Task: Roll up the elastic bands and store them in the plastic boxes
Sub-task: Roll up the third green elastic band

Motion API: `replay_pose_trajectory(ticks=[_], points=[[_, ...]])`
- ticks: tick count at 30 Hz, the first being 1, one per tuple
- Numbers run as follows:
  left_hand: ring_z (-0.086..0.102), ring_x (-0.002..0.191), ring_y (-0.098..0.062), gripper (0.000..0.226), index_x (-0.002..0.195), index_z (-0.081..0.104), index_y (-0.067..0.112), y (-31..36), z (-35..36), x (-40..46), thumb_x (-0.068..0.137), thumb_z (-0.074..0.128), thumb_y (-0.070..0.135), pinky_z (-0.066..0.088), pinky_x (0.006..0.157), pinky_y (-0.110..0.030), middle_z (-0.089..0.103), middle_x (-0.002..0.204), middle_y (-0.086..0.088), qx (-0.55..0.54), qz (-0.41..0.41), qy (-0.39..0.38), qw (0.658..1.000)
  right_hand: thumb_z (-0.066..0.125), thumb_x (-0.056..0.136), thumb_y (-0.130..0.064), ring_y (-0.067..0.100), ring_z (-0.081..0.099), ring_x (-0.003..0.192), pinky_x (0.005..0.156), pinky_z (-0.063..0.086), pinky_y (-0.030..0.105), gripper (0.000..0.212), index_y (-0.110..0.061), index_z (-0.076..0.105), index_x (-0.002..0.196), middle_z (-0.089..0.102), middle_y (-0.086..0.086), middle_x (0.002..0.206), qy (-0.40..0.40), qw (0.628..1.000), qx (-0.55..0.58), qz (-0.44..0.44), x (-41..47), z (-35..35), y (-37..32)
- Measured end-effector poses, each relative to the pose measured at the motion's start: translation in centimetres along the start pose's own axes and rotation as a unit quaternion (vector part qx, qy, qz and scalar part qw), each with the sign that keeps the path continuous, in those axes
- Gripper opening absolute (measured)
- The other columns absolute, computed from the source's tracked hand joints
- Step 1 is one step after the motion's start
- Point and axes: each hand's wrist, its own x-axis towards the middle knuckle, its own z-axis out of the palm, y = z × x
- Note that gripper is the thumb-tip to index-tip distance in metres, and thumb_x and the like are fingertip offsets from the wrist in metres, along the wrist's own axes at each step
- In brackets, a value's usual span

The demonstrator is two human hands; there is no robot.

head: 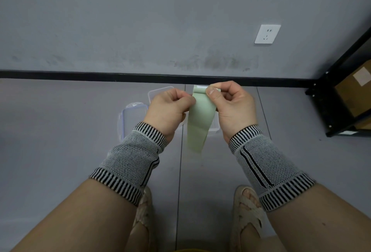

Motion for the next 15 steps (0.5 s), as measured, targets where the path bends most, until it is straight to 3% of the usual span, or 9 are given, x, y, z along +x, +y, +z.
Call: replay_pose_trajectory(ticks=[8, 11, 15], points=[[0.036, 0.052, -0.013, 0.025, 0.064, 0.047, 0.01, 0.06, -0.16, 0.18, 0.084, 0.054, -0.005, 0.032, 0.052, -0.025, 0.041, 0.058, -0.005, -0.039, -0.013, 0.014, 0.999, 0.07, 0.079, 0.002, 0.019, 0.064, 0.072, 0.077, 0.056, 0.045, 0.02, -0.017, 0.065, 0.075, 0.067, 0.001, 0.074, -0.043, 0.999, 0.003, 0.011, -0.19, -0.02, -0.24], [0.036, 0.051, -0.012, 0.023, 0.067, 0.05, 0.009, 0.27, -0.17, 0.15, 0.084, 0.054, -0.006, 0.031, 0.053, -0.024, 0.041, 0.059, -0.004, -0.049, -0.016, 0.024, 0.998, 0.07, 0.078, 0.005, 0.017, 0.064, 0.07, 0.077, 0.056, 0.043, 0.022, -0.016, 0.064, 0.075, 0.066, -0.001, 0.072, -0.053, 0.998, 0.001, 0.018, -0.25, 0.1, -0.33], [0.042, 0.056, -0.012, 0.018, 0.087, 0.063, 0.011, 0.35, -0.38, 0.04, 0.083, 0.056, -0.005, 0.034, 0.055, -0.025, 0.054, 0.07, -0.008, -0.049, -0.009, 0.018, 0.999, 0.07, 0.077, 0.007, 0.011, 0.063, 0.067, 0.073, 0.057, 0.032, 0.024, -0.017, 0.064, 0.072, 0.066, -0.003, 0.071, -0.057, 0.998, -0.015, 0.009, -0.29, 0.0, -0.41]])
